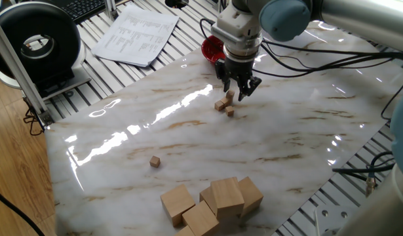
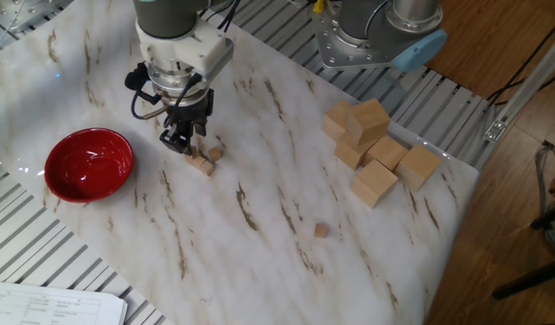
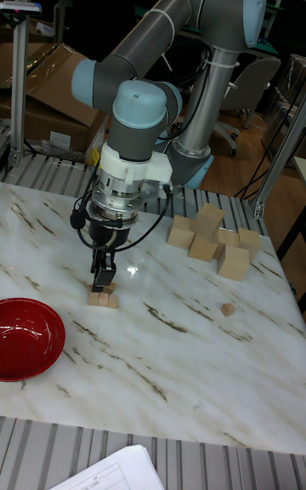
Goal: Stack the blocks into a pyramid shape
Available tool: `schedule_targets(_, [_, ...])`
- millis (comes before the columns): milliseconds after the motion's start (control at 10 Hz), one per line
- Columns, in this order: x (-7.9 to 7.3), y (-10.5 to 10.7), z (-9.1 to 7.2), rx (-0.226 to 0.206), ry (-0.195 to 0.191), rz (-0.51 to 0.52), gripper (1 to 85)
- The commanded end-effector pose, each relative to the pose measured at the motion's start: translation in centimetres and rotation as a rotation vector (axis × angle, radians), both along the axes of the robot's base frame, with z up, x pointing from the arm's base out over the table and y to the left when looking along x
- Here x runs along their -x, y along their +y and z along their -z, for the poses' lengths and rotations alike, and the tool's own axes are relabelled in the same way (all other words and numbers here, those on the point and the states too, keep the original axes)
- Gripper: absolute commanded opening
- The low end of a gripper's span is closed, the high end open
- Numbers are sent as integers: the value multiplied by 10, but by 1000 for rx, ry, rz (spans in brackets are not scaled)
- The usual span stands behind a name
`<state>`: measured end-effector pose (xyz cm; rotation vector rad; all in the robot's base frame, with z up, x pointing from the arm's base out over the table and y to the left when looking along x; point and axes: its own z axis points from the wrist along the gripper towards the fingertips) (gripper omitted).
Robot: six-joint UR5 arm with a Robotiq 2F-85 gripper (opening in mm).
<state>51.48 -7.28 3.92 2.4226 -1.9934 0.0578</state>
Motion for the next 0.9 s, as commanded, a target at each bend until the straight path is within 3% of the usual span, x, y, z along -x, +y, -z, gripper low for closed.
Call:
schedule_targets(0, [-4,-7,0,-2,-8,-33,500])
schedule_targets(700, [-7,-5,10,-23,-11,-36,497])
schedule_targets(800, [-7,-4,10,-25,-11,-27,453])
